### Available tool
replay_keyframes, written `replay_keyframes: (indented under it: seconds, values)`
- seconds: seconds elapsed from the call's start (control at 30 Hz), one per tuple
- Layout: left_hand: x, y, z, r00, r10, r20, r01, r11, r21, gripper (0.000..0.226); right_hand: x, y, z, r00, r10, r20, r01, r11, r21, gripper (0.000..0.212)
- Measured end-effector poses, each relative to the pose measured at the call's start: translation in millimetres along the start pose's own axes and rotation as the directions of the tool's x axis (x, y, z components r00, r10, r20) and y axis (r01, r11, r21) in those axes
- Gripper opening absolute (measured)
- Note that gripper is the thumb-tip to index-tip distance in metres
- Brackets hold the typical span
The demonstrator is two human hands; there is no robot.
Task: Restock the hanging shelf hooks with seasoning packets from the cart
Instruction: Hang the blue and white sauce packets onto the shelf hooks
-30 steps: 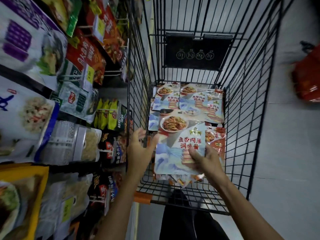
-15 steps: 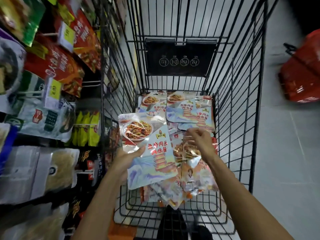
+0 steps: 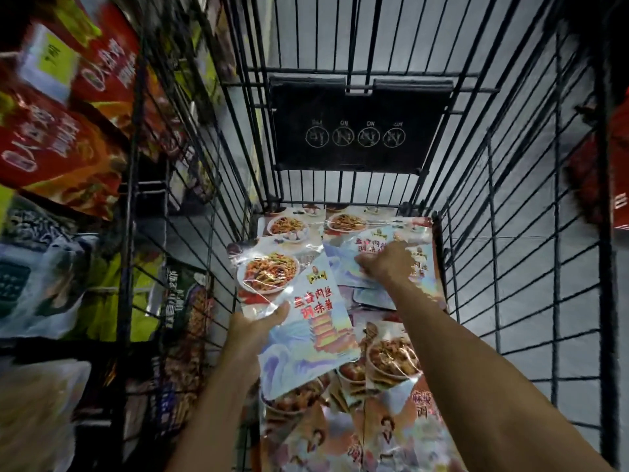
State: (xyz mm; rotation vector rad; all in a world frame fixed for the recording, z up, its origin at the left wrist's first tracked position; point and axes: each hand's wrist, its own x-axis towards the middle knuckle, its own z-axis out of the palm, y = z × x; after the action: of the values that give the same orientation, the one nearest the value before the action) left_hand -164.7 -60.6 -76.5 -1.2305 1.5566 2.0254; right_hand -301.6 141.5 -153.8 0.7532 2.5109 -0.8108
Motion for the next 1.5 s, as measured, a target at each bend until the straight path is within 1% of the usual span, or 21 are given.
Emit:
replay_keyframes:
  seconds: [0.07, 0.1, 0.13, 0.17, 0.23, 0.3, 0.37, 0.4, 0.47, 0.57, 0.7, 0.77, 0.87, 0.93, 1.0, 1.07, 1.13, 1.23, 1.33, 1.43, 1.5]
  values:
    - [-2.4, 0.9, -2.5, 1.000, -0.002, 0.014, 0.002, 1.000, -0.004, 0.035, -1.4, -2.2, 0.6, 0.992, 0.047, 0.113, -0.071, 0.974, 0.217, 0.041]
    - [-4.1, 1.6, -4.5, 1.000, -0.008, 0.010, 0.008, 1.000, 0.005, 0.032, -2.3, -3.1, -1.6, 0.982, 0.084, 0.168, -0.136, 0.935, 0.327, 0.027]
    - [-6.0, 2.4, -6.5, 1.000, -0.010, 0.002, 0.010, 1.000, 0.014, 0.029, -3.7, -3.7, -4.7, 0.968, 0.119, 0.223, -0.204, 0.887, 0.415, 0.020]
    - [-9.0, 3.2, -8.0, 1.000, -0.010, -0.005, 0.010, 1.000, 0.023, 0.027, -5.3, -3.9, -8.5, 0.949, 0.142, 0.282, -0.266, 0.842, 0.470, 0.019]
    - [-16.0, 4.8, -10.1, 1.000, -0.010, -0.022, 0.011, 0.999, 0.036, 0.031, -8.6, -2.8, -15.7, 0.916, 0.149, 0.373, -0.334, 0.798, 0.501, 0.016]
    - [-26.2, 7.2, -10.8, 0.999, -0.013, -0.029, 0.014, 0.999, 0.031, 0.033, -15.7, -1.4, -22.3, 0.901, 0.131, 0.414, -0.346, 0.793, 0.501, 0.013]
    - [-39.6, 10.5, -10.1, 0.999, -0.005, -0.044, 0.006, 0.999, 0.032, 0.030, -29.1, 0.8, -29.7, 0.891, 0.107, 0.441, -0.355, 0.771, 0.529, 0.006]
    - [-47.7, 12.6, -9.1, 0.998, 0.009, -0.056, -0.007, 0.999, 0.041, 0.025, -36.8, 2.4, -33.9, 0.894, 0.106, 0.435, -0.359, 0.750, 0.555, 0.006]
    - [-67.3, 18.6, -6.6, 0.996, 0.044, -0.081, -0.040, 0.998, 0.049, 0.013, -52.8, 6.6, -45.6, 0.911, 0.130, 0.392, -0.360, 0.714, 0.600, 0.018]
    - [-101.3, 30.6, -5.7, 0.991, 0.122, -0.060, -0.119, 0.992, 0.048, 0.015, -83.8, 13.3, -70.1, 0.935, 0.107, 0.337, -0.314, 0.690, 0.652, 0.017]
    - [-157.2, 50.8, -8.3, 0.972, 0.231, -0.052, -0.227, 0.971, 0.068, 0.015, -135.7, 14.4, -109.5, 0.967, -0.040, 0.253, -0.173, 0.627, 0.760, 0.009]
    - [-188.7, 60.1, -13.1, 0.952, 0.295, -0.075, -0.290, 0.954, 0.070, 0.022, -162.6, 8.4, -133.5, 0.966, -0.112, 0.235, -0.122, 0.601, 0.790, 0.008]
    - [-237.0, 67.8, -25.8, 0.915, 0.383, -0.127, -0.382, 0.924, 0.031, 0.033, -201.6, -0.8, -172.3, 0.939, -0.272, 0.212, -0.046, 0.511, 0.858, 0.007]
    - [-272.7, 68.3, -36.0, 0.876, 0.445, -0.187, -0.449, 0.893, 0.023, 0.029, -227.2, -4.3, -198.1, 0.890, -0.407, 0.206, 0.003, 0.457, 0.889, 0.003]
    - [-309.0, 65.0, -46.0, 0.831, 0.495, -0.253, -0.510, 0.860, 0.007, 0.023, -252.8, -7.2, -219.6, 0.814, -0.539, 0.218, 0.044, 0.431, 0.901, 0.010]
    - [-343.3, 57.0, -55.5, 0.792, 0.527, -0.309, -0.561, 0.827, -0.028, 0.026, -280.7, -10.5, -236.9, 0.734, -0.631, 0.252, 0.056, 0.426, 0.903, 0.012]
    - [-377.5, 46.6, -63.9, 0.753, 0.544, -0.371, -0.603, 0.796, -0.055, 0.024, -309.3, -14.4, -250.1, 0.677, -0.687, 0.262, 0.071, 0.416, 0.907, 0.020]
    - [-432.6, 30.9, -74.2, 0.708, 0.558, -0.433, -0.657, 0.745, -0.115, 0.028, -354.9, -19.5, -262.8, 0.560, -0.778, 0.284, 0.124, 0.418, 0.900, 0.016]
    - [-487.3, 15.9, -91.1, 0.613, 0.589, -0.526, -0.734, 0.671, -0.104, 0.036, -400.8, -19.9, -271.0, 0.443, -0.832, 0.332, 0.153, 0.436, 0.887, 0.017]
    - [-543.0, 3.6, -112.3, 0.527, 0.613, -0.589, -0.787, 0.614, -0.064, 0.024, -447.1, -22.7, -276.9, 0.346, -0.864, 0.365, 0.186, 0.445, 0.876, 0.026]
    - [-578.9, -4.9, -127.1, 0.467, 0.623, -0.628, -0.814, 0.580, -0.031, 0.013, -478.6, -26.2, -278.8, 0.278, -0.886, 0.370, 0.210, 0.432, 0.877, 0.024]
